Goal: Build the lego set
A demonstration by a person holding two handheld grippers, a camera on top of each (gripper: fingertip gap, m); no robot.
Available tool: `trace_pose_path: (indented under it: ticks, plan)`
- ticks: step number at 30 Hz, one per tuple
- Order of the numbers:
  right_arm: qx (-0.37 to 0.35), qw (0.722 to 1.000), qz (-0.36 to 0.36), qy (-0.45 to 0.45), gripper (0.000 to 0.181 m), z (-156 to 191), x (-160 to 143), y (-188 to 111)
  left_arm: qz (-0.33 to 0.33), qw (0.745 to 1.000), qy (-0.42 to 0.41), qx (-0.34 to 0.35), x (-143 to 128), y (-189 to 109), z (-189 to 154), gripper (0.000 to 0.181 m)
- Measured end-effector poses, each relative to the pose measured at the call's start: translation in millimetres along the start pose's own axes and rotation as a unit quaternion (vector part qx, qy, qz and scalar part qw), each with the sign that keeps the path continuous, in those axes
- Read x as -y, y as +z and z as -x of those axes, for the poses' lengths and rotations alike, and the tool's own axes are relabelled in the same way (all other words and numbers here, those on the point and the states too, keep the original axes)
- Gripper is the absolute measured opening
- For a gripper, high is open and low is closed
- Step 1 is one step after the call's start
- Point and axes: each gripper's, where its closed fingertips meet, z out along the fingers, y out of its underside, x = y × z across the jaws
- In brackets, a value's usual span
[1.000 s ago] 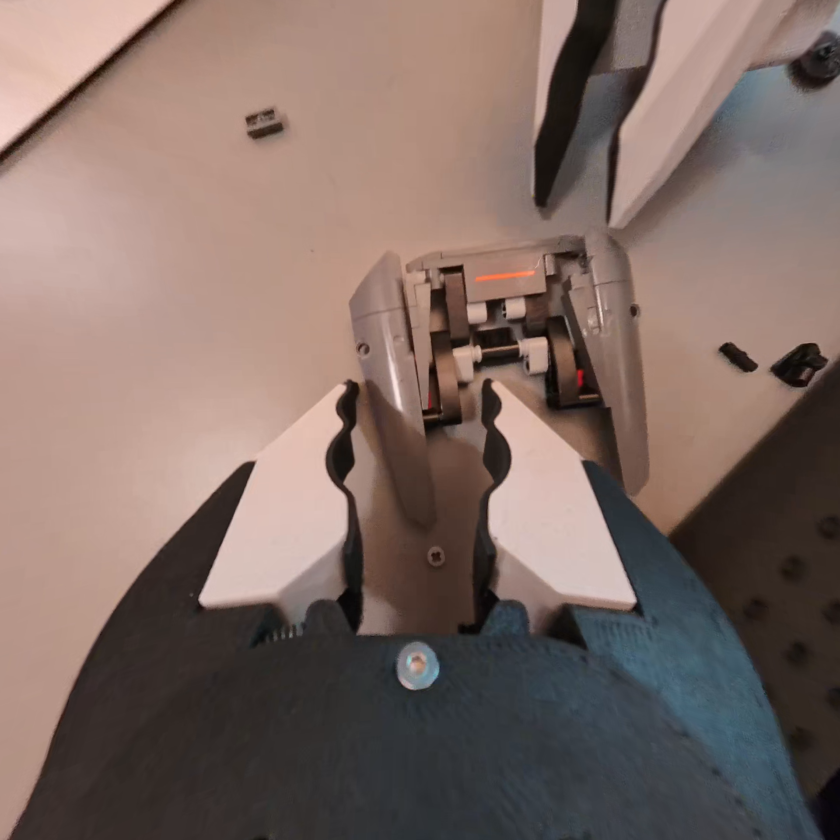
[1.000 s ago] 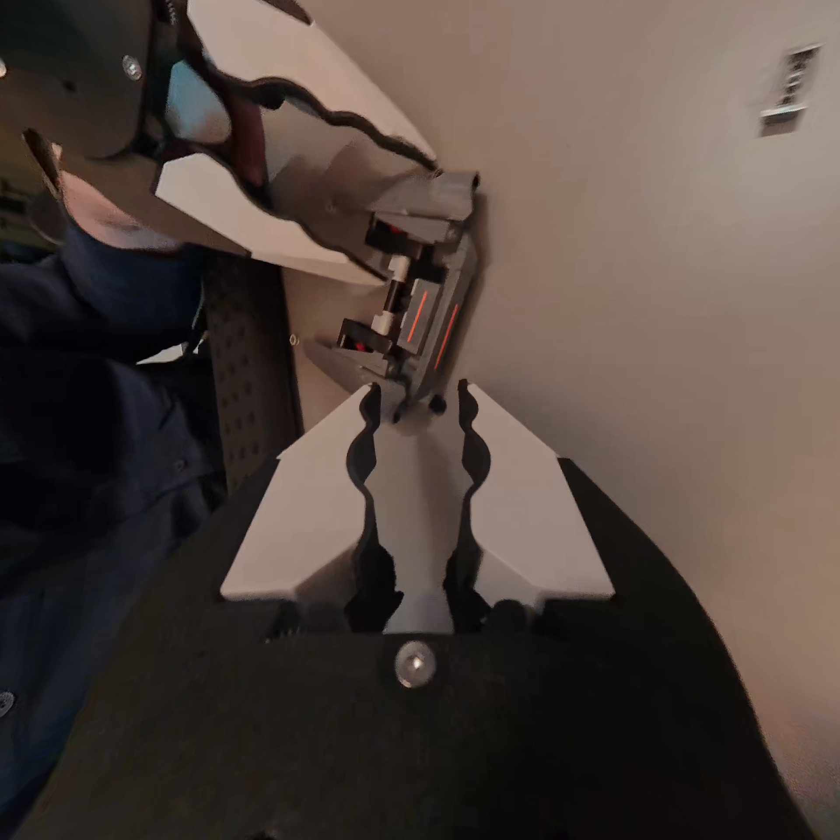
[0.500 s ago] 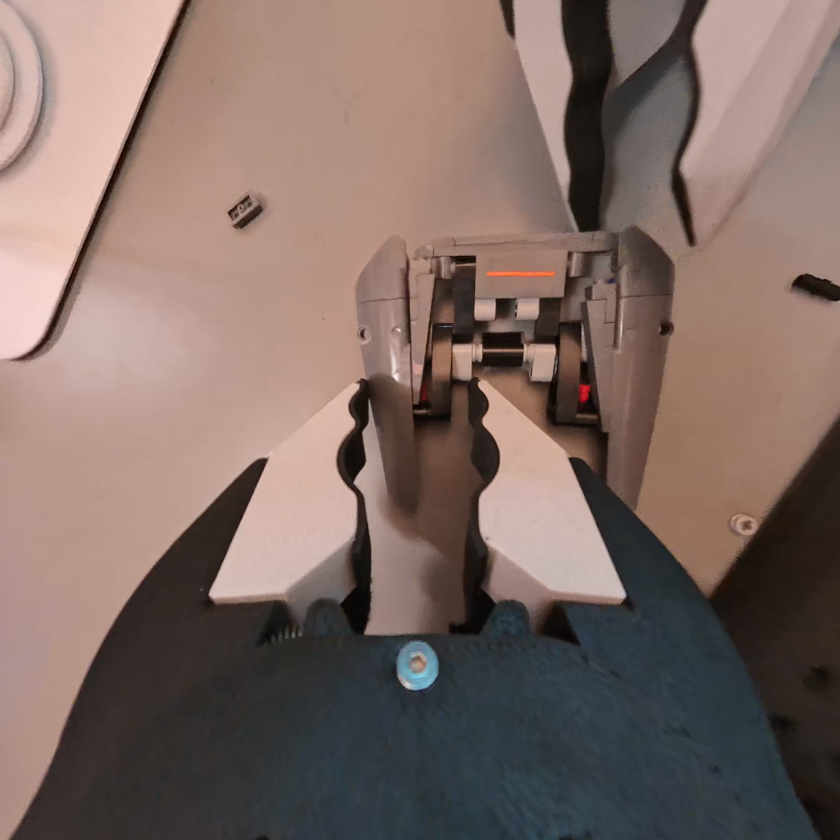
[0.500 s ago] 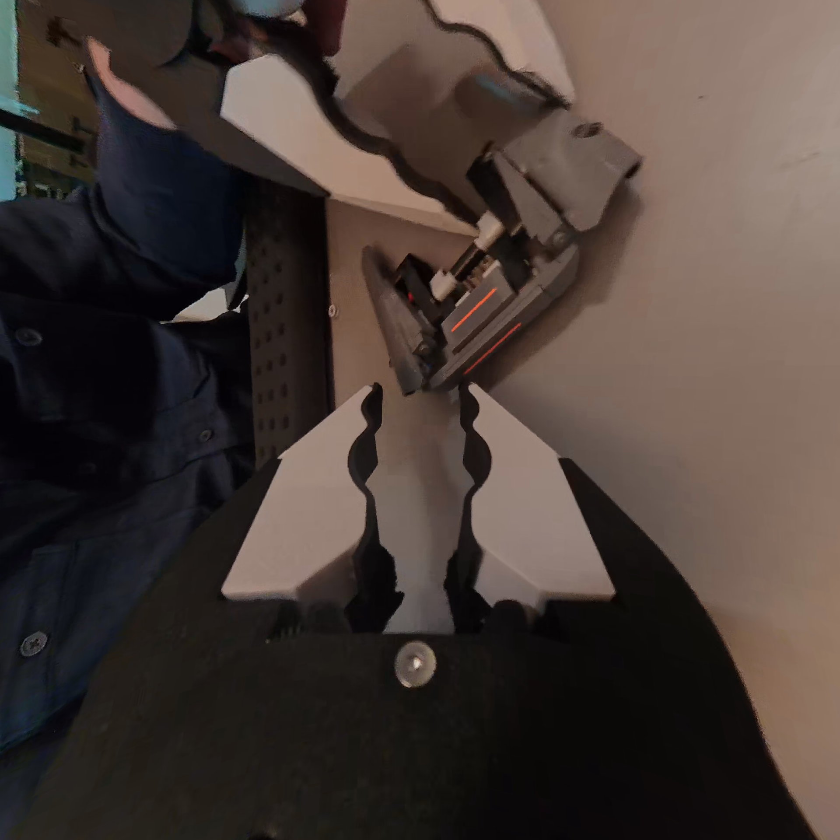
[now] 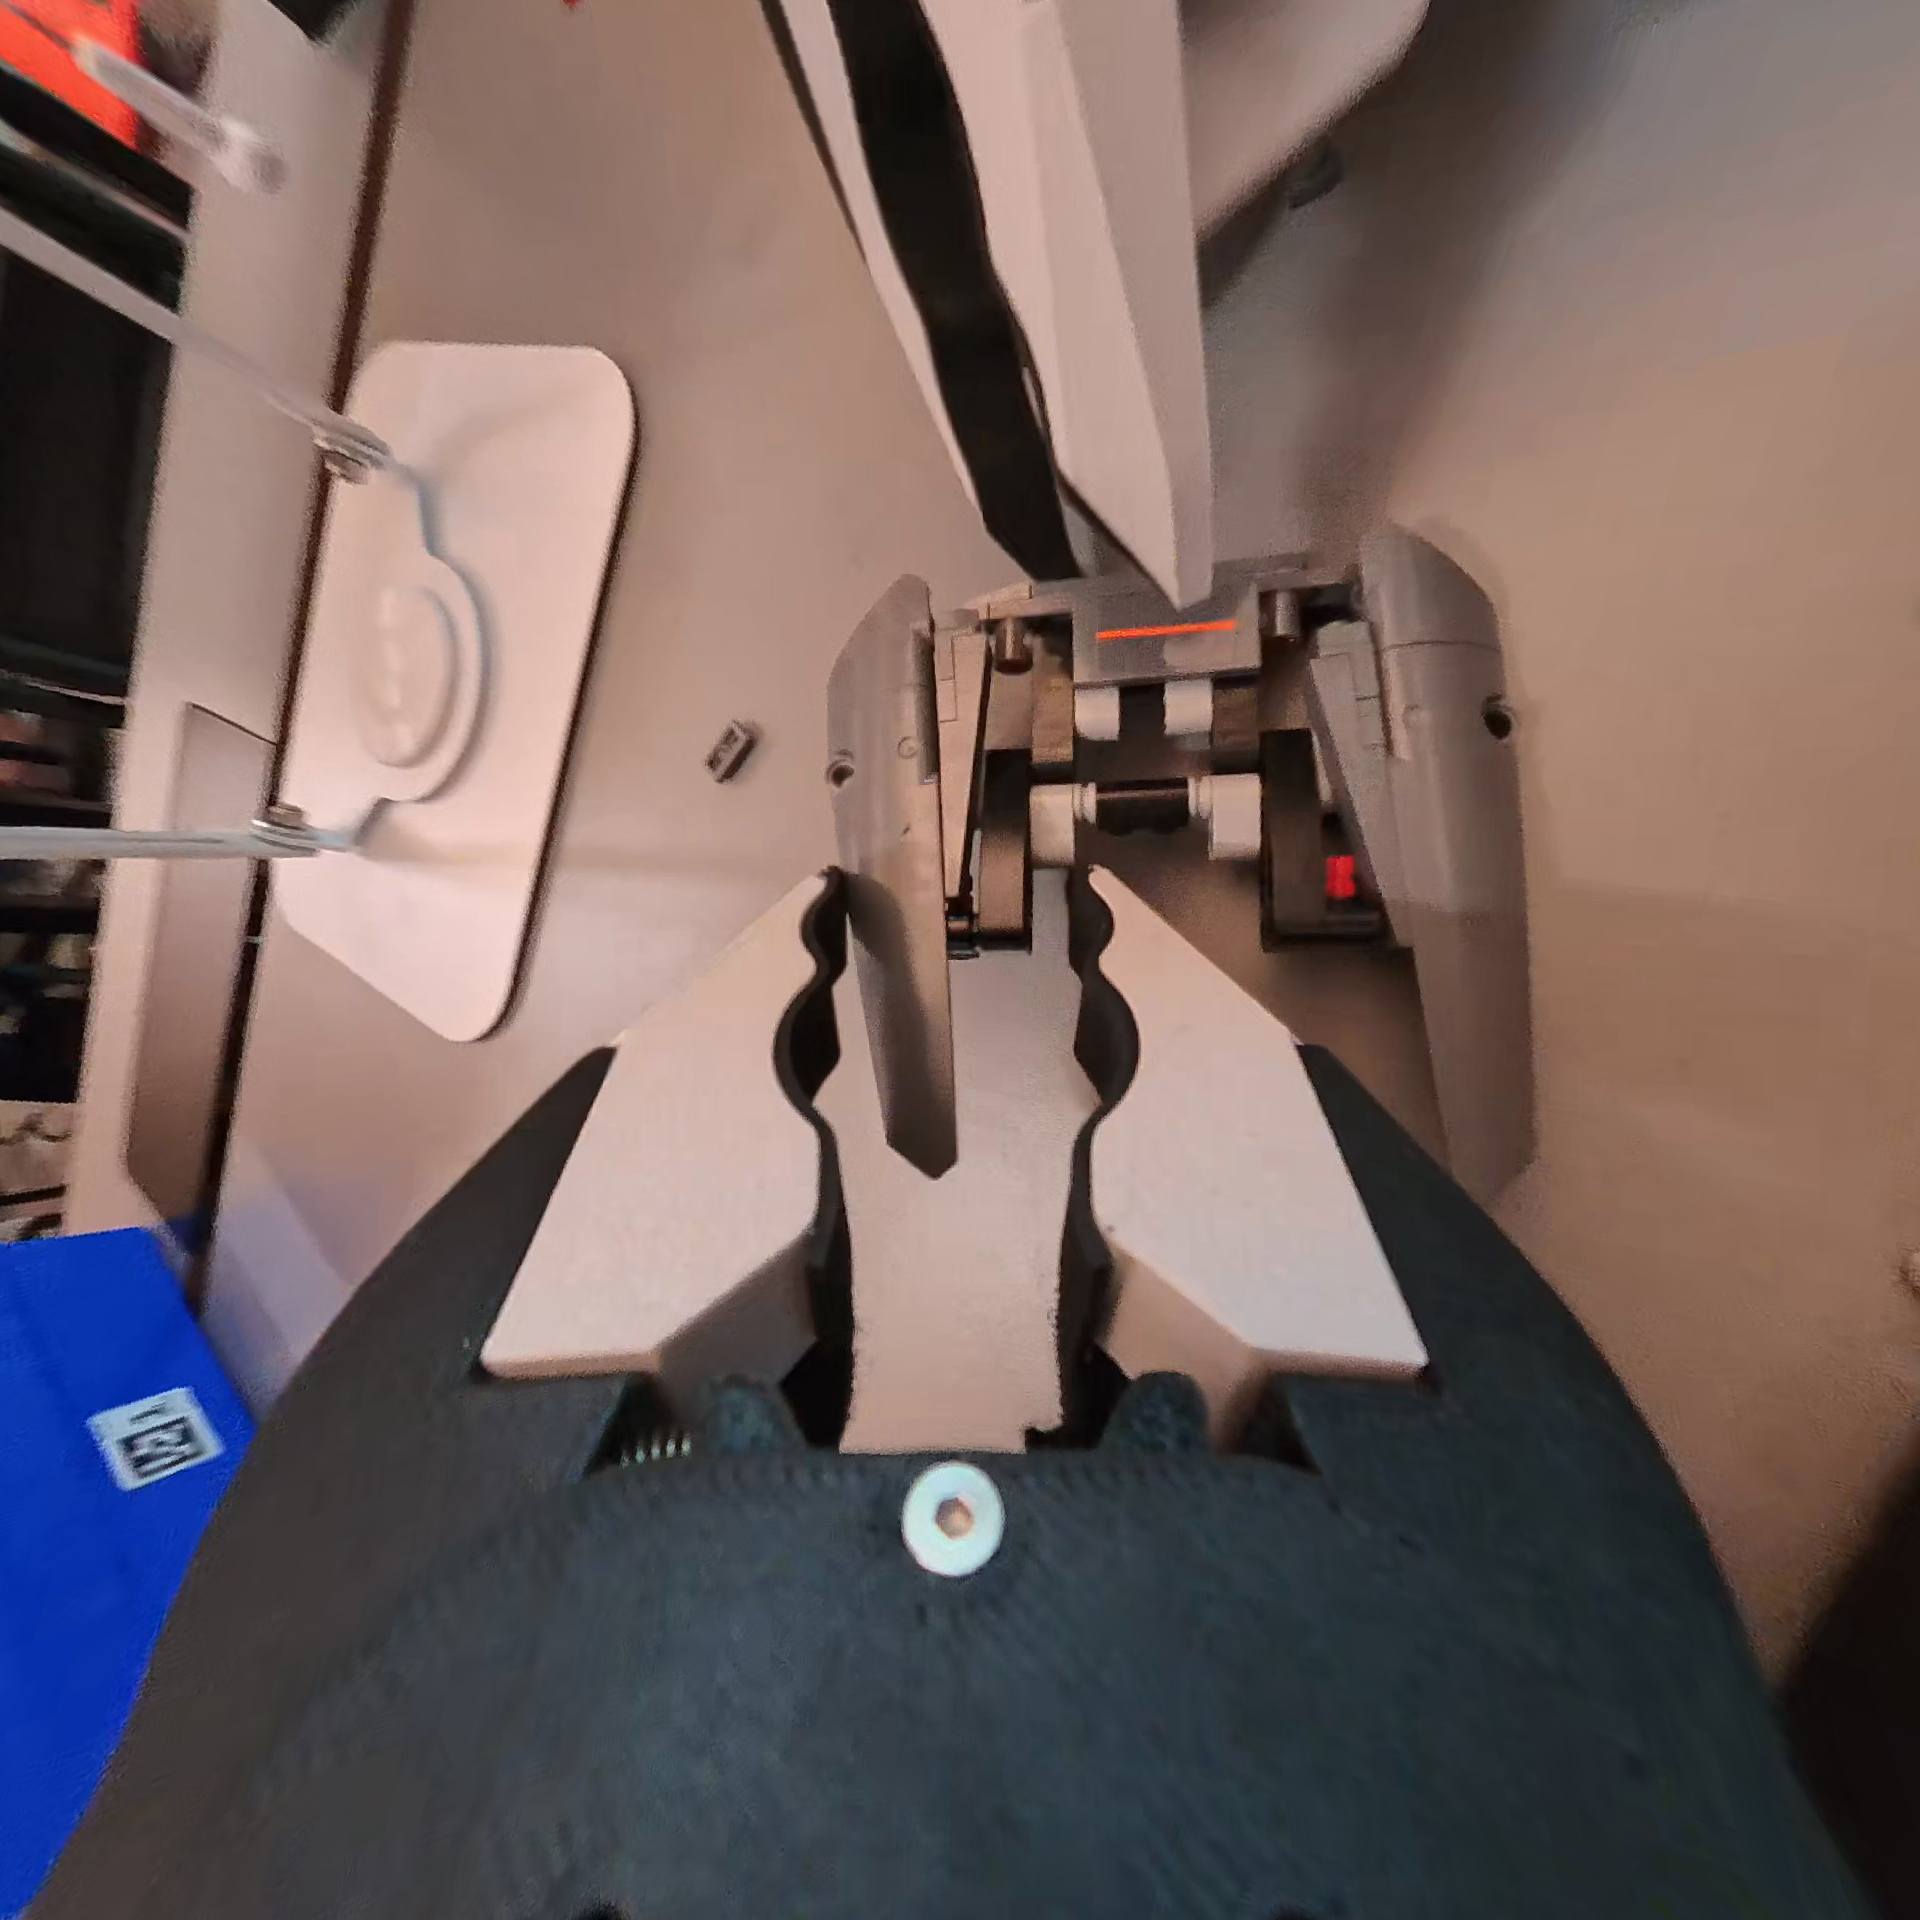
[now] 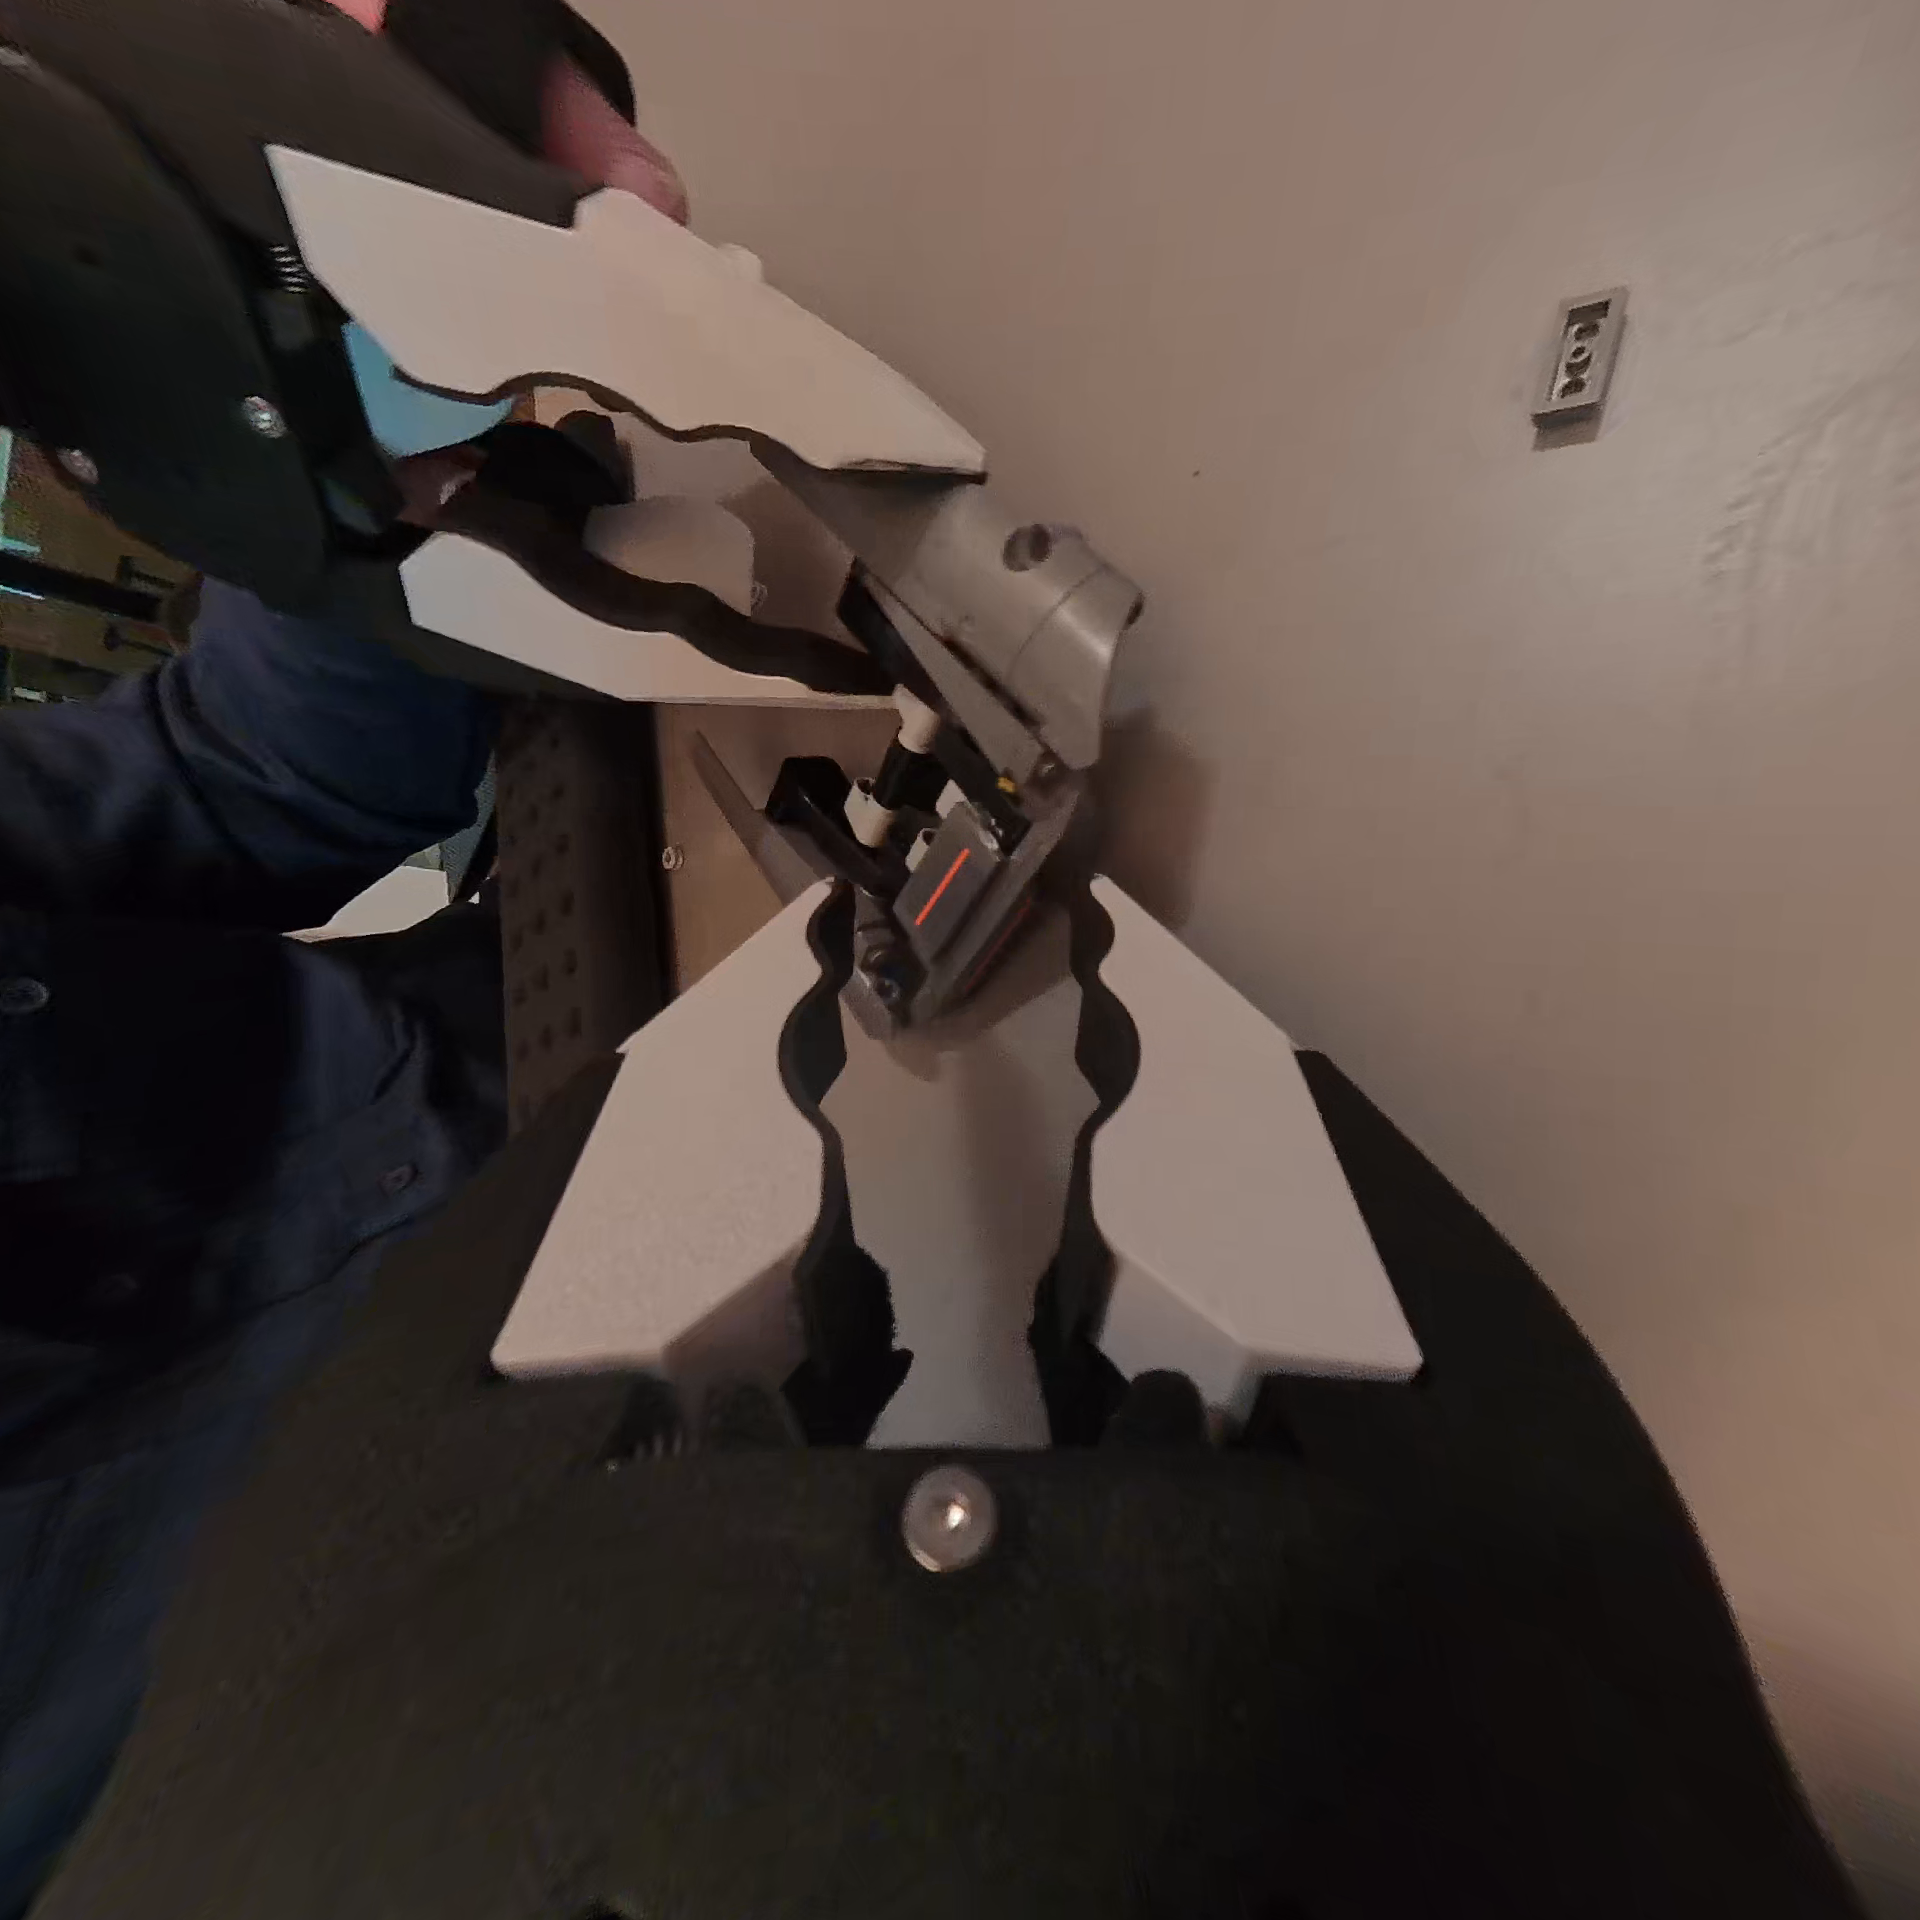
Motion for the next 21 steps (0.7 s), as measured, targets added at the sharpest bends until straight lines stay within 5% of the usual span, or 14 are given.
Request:
trace_pose_path:
  ticks: [13,21]
  plan:
    - [0.002,1.000,-0.006,0.015,0.047,-8,3,7,-0.012,0.998,0.043,0.050,9,-7,4,0.034]
    - [0.033,0.999,-0.023,0.011,0.033,2,8,5,-0.019,0.994,0.060,0.087,14,-13,13,0.033]
